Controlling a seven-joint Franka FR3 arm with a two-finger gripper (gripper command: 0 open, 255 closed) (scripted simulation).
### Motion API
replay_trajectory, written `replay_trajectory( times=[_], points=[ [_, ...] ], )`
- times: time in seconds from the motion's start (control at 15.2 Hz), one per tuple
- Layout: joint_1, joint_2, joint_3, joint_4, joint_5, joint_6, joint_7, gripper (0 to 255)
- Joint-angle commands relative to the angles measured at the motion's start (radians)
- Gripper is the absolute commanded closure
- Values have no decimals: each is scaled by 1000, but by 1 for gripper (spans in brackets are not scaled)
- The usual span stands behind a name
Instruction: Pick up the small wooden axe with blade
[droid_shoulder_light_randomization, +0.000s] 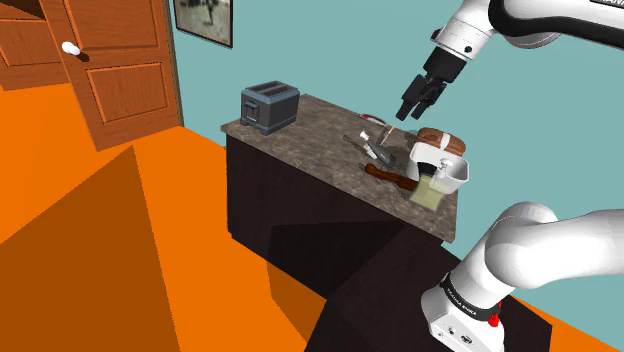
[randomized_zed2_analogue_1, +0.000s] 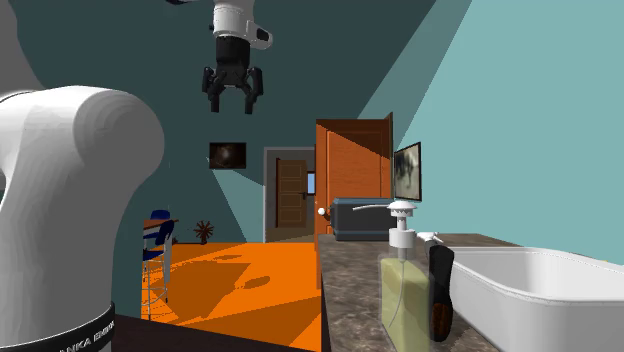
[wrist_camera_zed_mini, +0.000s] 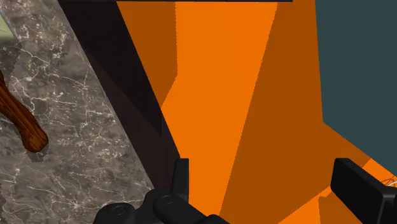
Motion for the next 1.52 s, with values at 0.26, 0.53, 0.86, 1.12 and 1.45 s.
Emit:
replay_trajectory(
  times=[0.26, 0.53, 0.86, 1.12, 1.45],
  points=[
    [-14, 37, -74, -52, -42, 56, -105, 0],
    [-28, 97, -150, -85, -82, 117, -209, 0],
    [-41, 203, -245, -98, -122, 199, -341, 0],
    [-45, 312, -322, -86, -141, 267, -448, 0],
    [-42, 475, -416, -42, -133, 348, -592, 0]
  ],
)
